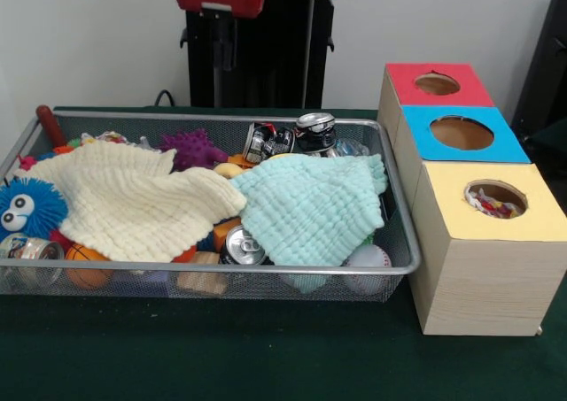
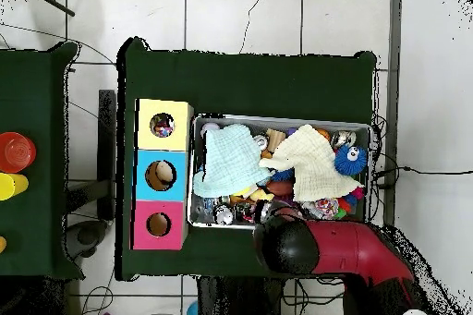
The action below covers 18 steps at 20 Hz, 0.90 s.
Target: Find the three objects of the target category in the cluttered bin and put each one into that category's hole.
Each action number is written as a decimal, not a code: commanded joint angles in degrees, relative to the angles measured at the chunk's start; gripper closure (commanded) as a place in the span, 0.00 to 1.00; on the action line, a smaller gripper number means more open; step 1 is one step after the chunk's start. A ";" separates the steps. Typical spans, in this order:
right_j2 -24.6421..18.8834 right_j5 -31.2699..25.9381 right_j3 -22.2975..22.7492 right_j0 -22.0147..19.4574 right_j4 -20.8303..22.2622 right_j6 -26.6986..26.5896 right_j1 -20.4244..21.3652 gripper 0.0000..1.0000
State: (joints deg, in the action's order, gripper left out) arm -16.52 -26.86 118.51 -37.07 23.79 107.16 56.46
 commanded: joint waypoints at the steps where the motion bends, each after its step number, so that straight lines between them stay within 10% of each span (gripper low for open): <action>1: -4.67 3.23 -3.30 -2.52 7.21 -7.48 -5.92 1.00; 18: -14.84 0.28 -4.13 -15.27 13.27 -17.16 -7.00 1.00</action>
State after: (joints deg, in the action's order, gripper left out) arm -22.94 -26.59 118.43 -47.42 31.46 107.15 52.14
